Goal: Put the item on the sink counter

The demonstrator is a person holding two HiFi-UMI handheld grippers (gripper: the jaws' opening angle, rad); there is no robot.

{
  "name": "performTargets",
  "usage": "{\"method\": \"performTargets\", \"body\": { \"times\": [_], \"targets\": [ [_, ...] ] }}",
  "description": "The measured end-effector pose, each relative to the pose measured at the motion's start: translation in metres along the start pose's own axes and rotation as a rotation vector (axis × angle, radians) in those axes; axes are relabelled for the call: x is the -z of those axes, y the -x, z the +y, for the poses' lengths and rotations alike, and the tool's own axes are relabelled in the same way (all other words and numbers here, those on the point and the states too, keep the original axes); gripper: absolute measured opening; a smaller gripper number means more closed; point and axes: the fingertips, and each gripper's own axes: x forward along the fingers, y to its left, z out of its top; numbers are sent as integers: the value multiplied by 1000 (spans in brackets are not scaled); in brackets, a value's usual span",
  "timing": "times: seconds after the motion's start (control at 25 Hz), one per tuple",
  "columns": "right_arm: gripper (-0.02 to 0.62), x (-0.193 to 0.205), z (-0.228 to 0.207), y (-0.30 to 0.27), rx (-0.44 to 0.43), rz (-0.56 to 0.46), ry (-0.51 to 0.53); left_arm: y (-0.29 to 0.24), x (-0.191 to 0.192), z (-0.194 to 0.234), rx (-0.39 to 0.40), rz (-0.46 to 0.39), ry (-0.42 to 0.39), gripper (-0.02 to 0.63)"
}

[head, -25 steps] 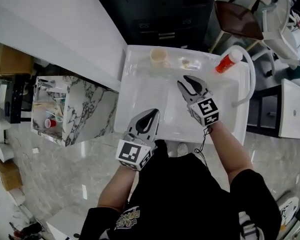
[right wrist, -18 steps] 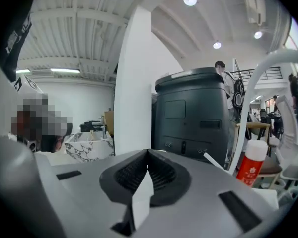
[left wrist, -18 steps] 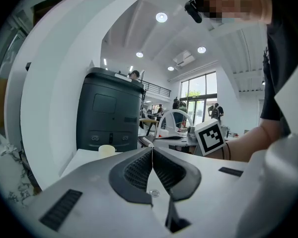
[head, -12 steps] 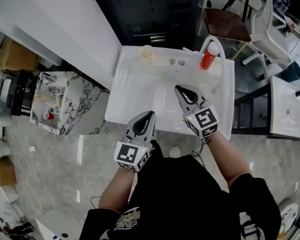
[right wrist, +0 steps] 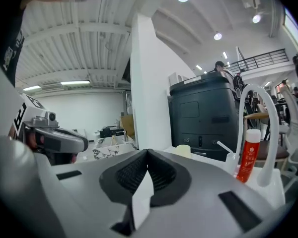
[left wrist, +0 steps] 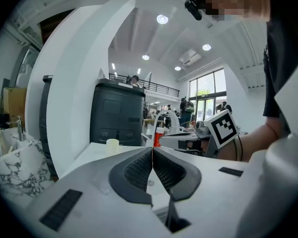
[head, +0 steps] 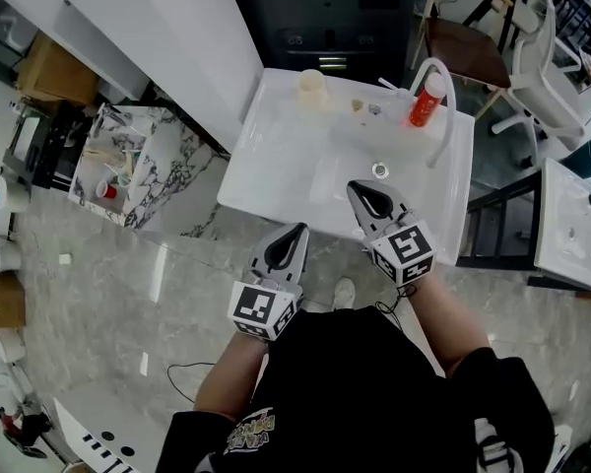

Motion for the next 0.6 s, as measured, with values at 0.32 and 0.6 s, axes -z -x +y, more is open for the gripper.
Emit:
{"method": "performTargets", "body": {
  "times": [0.32,0.6],
  "targets": [
    [54,2,56,-7,-31,-24,-52,40,3,21,-19,5,-12,17],
    [54,-4,95,-22,5,-35,-67,65,0,46,31,4,-22,17]
  ]
}}
